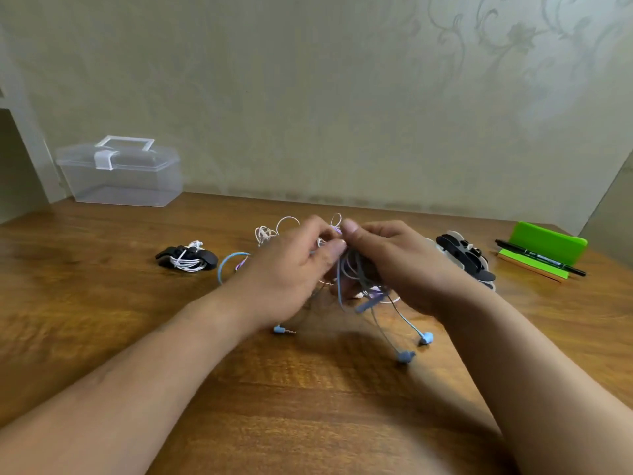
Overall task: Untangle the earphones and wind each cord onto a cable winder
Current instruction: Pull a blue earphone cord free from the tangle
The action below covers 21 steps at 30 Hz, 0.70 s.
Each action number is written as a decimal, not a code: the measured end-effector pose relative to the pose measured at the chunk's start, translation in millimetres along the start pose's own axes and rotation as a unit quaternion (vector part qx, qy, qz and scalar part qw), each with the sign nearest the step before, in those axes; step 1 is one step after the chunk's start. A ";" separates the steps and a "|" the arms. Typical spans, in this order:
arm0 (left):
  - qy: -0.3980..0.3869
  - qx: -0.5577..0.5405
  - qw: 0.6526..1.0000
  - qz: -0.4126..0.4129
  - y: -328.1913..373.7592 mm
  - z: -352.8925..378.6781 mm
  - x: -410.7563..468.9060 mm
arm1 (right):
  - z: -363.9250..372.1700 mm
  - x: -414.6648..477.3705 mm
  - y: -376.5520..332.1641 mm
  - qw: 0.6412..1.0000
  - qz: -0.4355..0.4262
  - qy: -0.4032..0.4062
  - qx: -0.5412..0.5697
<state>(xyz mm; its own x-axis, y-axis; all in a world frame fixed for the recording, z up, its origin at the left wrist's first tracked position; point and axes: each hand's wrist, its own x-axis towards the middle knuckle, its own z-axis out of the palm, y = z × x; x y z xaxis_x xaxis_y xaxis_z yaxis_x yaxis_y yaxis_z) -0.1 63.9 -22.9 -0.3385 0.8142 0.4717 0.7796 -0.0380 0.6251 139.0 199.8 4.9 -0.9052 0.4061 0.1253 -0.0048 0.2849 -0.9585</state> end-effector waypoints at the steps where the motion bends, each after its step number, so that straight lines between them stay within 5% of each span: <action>1: 0.020 -0.022 0.999 -0.011 -3.1 -6.3 0.7 | -3.1 1.5 0.2 1.000 -0.004 0.024 0.002; 5: 0.094 -0.113 0.988 -0.050 -8.6 -28.6 2.0 | -20.6 3.3 -1.4 0.989 0.005 0.146 -0.008; 7: 0.109 -0.200 0.972 -0.061 -7.0 -33.3 1.4 | -29.2 0.6 -3.2 0.976 0.041 0.183 -0.114; 11: 0.129 -0.369 0.918 -0.067 -0.1 -35.7 2.0 | -36.1 -4.7 -6.2 0.908 0.128 0.106 -0.385; 15: 0.116 -0.452 0.884 -0.042 8.6 -37.7 0.8 | -31.4 -3.9 -7.4 0.861 0.126 0.087 -0.485; 18: 0.073 -0.444 0.892 -0.048 13.5 -31.5 -1.6 | -20.9 -1.0 -7.7 0.895 -0.026 0.198 -0.399; 21: 0.046 -0.438 0.897 -0.044 18.5 -27.5 -2.6 | -2.3 -3.6 -14.1 0.988 -0.106 0.044 -0.101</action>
<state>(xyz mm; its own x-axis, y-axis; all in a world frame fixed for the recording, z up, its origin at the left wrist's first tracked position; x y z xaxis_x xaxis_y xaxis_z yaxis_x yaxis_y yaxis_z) 0.7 45.2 4.4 -0.4518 0.7872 0.4199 0.0472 -0.4489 0.8923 143.3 196.3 18.6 -0.8521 0.3904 0.3485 -0.0971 0.5364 -0.8384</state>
